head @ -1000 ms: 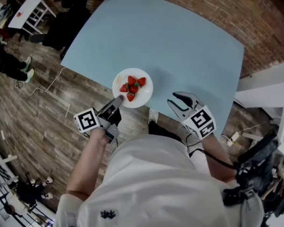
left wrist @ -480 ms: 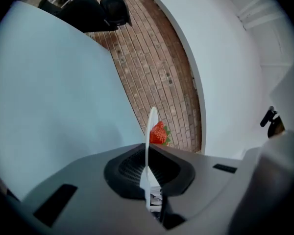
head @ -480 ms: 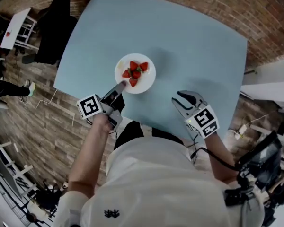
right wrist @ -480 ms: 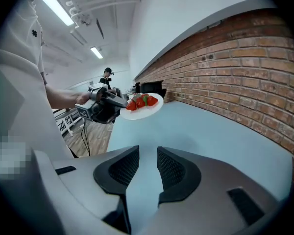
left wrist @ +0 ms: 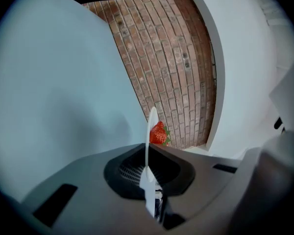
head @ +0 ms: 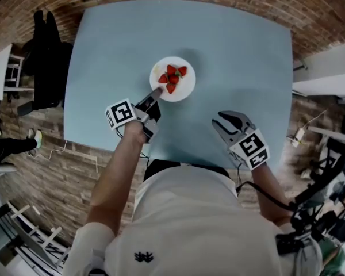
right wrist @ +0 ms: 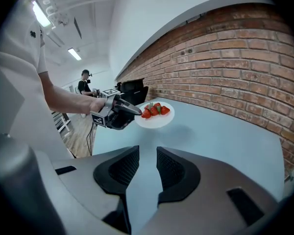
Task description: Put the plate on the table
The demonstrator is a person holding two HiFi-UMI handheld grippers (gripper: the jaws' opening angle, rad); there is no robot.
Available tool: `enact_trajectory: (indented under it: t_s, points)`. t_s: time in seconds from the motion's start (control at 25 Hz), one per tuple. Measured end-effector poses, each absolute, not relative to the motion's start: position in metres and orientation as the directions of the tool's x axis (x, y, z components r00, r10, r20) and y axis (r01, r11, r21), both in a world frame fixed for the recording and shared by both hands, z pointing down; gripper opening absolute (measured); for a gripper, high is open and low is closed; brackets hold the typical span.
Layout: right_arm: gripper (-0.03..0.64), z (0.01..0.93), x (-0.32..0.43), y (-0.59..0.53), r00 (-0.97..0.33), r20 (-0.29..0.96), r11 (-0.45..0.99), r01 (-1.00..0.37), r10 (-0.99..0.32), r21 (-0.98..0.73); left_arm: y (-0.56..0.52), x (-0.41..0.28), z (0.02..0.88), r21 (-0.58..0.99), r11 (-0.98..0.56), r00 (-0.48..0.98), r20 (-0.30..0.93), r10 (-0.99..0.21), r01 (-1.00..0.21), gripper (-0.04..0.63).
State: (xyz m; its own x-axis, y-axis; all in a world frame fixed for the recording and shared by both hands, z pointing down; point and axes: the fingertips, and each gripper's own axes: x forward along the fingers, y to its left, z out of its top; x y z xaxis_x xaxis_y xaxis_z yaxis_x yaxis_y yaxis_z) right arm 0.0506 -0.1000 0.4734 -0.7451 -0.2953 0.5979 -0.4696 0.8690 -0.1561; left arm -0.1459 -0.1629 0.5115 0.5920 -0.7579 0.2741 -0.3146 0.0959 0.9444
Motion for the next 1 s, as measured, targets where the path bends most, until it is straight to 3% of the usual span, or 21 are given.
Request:
enact_trajectory:
  t_s: [0.64, 1.0]
  points:
    - [0.110, 0.496, 0.037, -0.109, -0.631, 0.688, 0.781, -0.606, -0.358, -0.150, -0.247, -0.153, 0.615, 0.937, 0.185, 0.649, 0.340, -0.681, -0.297, 0.008]
    - [0.110, 0.497, 0.030, -0.105, -0.639, 0.682, 0.775, -0.610, -0.356, -0.167, -0.250, -0.153, 0.632, 0.919, 0.242, 0.636, 0.390, -0.666, -0.310, 0.008]
